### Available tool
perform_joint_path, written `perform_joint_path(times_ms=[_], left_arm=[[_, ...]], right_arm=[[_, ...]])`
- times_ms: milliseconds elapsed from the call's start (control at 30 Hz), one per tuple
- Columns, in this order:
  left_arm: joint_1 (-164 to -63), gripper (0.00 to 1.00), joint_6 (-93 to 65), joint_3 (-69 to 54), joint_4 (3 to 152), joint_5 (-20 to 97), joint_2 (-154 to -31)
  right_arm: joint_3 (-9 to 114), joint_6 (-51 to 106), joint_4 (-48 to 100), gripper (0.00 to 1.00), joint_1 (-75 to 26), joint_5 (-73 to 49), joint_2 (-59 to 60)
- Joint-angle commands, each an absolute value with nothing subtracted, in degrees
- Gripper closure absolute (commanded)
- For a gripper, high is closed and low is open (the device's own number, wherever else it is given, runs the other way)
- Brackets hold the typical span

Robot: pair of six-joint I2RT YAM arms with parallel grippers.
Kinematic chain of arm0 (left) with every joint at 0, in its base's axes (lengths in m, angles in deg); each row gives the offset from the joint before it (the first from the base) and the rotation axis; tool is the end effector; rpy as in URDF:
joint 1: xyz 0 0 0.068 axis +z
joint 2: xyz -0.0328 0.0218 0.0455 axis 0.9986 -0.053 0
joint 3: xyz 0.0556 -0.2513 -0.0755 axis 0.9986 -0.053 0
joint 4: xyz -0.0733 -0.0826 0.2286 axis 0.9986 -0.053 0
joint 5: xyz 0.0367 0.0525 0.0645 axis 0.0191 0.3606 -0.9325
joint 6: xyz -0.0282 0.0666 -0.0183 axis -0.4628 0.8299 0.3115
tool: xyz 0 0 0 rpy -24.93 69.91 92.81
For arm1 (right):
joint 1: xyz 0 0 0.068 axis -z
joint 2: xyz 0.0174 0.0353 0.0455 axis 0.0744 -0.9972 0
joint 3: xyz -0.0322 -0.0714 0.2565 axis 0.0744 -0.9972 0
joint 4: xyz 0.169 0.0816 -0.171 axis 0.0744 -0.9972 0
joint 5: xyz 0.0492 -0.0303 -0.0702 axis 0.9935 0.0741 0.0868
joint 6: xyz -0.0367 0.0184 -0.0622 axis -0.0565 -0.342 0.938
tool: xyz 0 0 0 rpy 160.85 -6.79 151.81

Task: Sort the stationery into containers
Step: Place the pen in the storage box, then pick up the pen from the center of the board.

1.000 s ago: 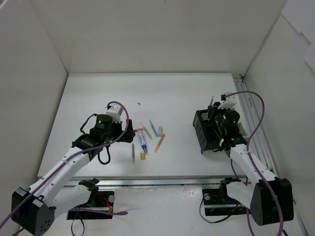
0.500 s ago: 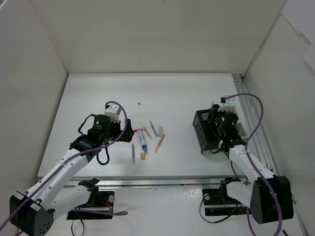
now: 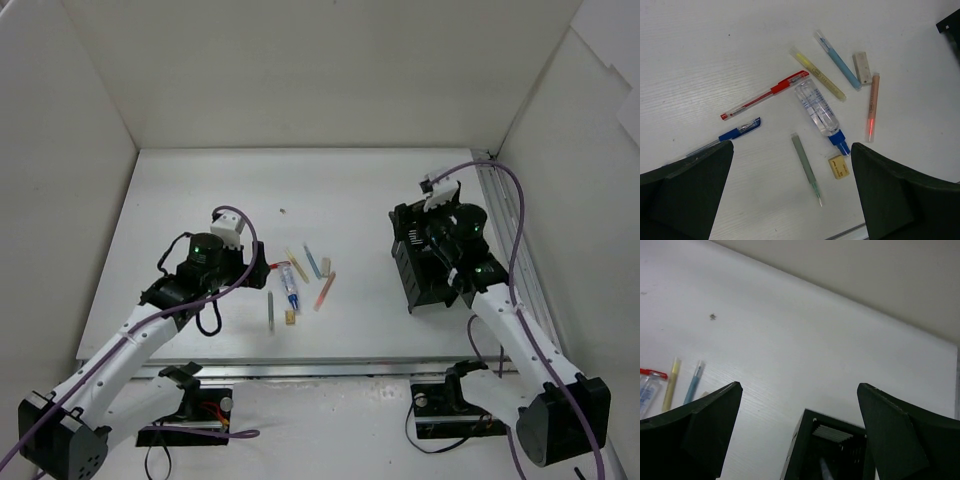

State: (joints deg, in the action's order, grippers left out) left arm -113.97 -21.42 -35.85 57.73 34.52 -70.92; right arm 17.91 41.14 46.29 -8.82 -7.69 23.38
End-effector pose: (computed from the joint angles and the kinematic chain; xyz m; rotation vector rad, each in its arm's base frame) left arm 0.2047 -0.1094 0.2761 0.1907 2.0966 -0.5661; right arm 0.2532 0.0722 0.3269 -0.4261 1.4717 0.2488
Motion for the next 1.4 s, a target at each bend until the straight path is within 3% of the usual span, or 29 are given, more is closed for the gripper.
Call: perform_joint_path(times_ms=[0,233,367,567,867,1067,1267,1367], left_arm=[[-114.03,0.0,-20.87,-33.07,58.18,31.29,-68.7],[-114.03,0.0,-23.85,-34.55,55.89,26.89,-63.43],[-113.51,0.0,-25.87,-34.56,52.65,22.94,-61.84],[-112.98,0.0,-28.6,-33.5,47.2,18.81,-59.12],[-112.98,0.0,-32.47,-36.66,45.34,15.64,-53.31],[-112.98,0.0,-32.38,-36.67,45.52,15.11,-54.45],[-112.98,0.0,-32.47,-36.32,45.08,14.41,-56.56],[-112.98,0.0,-32.47,-36.32,44.99,14.32,-56.92]], right_arm=[[31.02,53.78,34.78,0.02,-11.89,5.26,20.81],[47.56,86.99,19.12,0.02,-23.23,8.44,10.79],[60.65,102.54,-0.35,0.02,-27.11,11.34,1.05],[57.69,126.63,-11.83,0.02,-31.67,6.26,-5.3],[58.74,136.77,-20.36,0.04,-36.16,9.84,-17.42],[68.05,133.18,-28.62,0.15,-38.19,13.19,-30.78],[66.22,134.4,-27.31,0.19,-38.54,14.16,-33.51],[64.64,132.47,-25.21,0.26,-38.63,14.24,-34.66]])
